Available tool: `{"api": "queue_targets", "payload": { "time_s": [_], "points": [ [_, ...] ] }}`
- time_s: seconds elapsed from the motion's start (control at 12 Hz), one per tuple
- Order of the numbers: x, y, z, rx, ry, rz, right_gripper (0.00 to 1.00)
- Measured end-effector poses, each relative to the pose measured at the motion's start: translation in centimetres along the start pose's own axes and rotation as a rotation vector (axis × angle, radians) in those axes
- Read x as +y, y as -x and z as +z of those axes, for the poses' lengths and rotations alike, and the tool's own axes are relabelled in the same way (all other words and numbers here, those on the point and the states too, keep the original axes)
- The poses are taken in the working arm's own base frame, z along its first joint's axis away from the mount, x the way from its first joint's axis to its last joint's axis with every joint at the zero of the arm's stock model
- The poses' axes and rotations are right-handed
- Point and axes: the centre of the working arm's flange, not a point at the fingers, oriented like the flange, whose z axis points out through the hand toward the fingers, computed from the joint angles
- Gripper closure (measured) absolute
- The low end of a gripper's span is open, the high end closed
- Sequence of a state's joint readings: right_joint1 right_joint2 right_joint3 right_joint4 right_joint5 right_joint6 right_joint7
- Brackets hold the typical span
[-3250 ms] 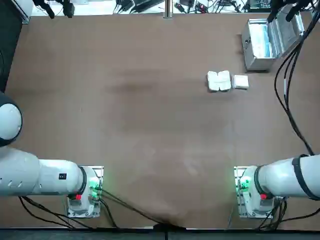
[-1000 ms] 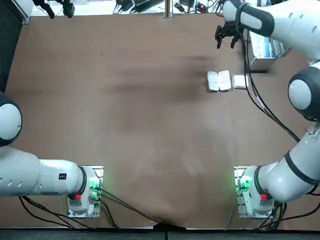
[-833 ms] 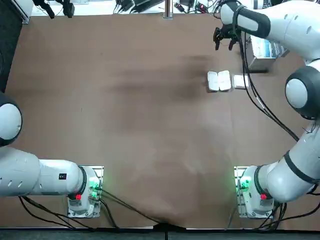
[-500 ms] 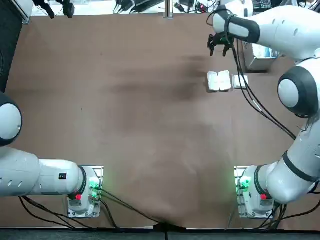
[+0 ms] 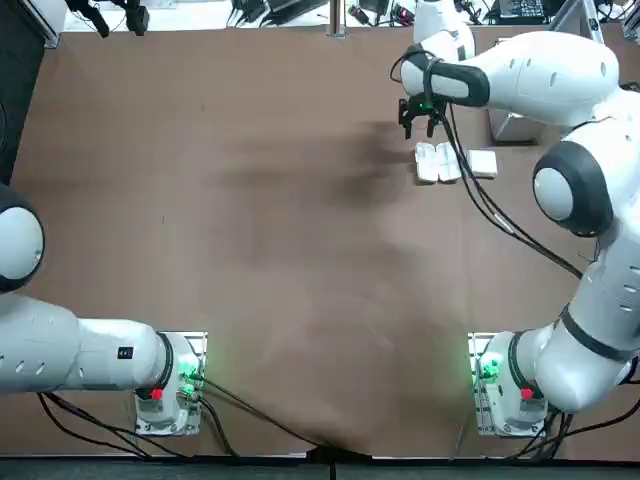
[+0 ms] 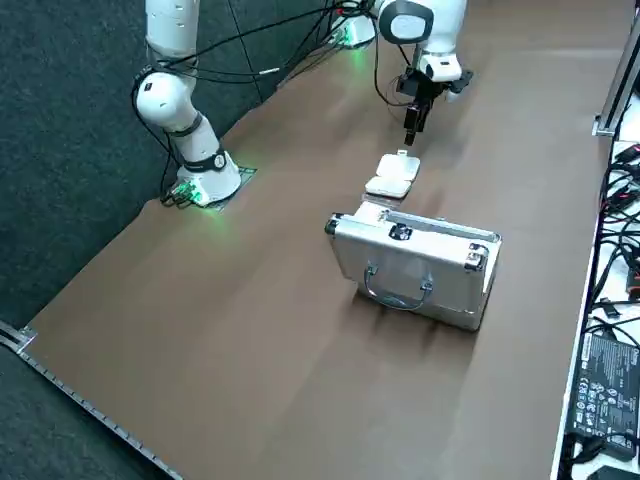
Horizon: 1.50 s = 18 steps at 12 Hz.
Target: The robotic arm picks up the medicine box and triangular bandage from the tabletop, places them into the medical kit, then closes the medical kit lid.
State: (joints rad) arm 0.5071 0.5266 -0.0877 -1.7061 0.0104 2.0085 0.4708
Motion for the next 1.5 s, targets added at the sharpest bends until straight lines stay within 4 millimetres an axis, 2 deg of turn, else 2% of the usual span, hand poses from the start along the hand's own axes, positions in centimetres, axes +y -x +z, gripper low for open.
{"api": "queue_targets", "payload": {
  "time_s": [0.25,0.5,0.58,0.92,1.08,1.17,1.25,1.33,1.42,1.5],
  "points": [
    [-0.7,0.8,2.6,-0.013,0.013,-0.009,0.26],
    [-1.2,1.6,4.2,-0.022,0.022,-0.007,0.33],
    [-1.2,1.7,4.5,-0.022,0.023,-0.005,0.41],
    [-0.9,2.1,5.6,-0.028,0.035,-0.006,0.48],
    [-0.8,2.0,5.9,-0.03,0.041,-0.006,0.6],
    [-0.7,2.0,6.2,-0.032,0.043,-0.006,0.6],
    [-0.7,2.0,6.4,-0.035,0.045,-0.006,0.69],
    [-0.7,2.0,6.5,-0.036,0.047,-0.005,0.74],
    [-0.6,1.9,6.5,-0.035,0.047,-0.003,0.74],
    [-0.5,1.8,6.3,-0.032,0.045,-0.001,0.82]
  ]
}}
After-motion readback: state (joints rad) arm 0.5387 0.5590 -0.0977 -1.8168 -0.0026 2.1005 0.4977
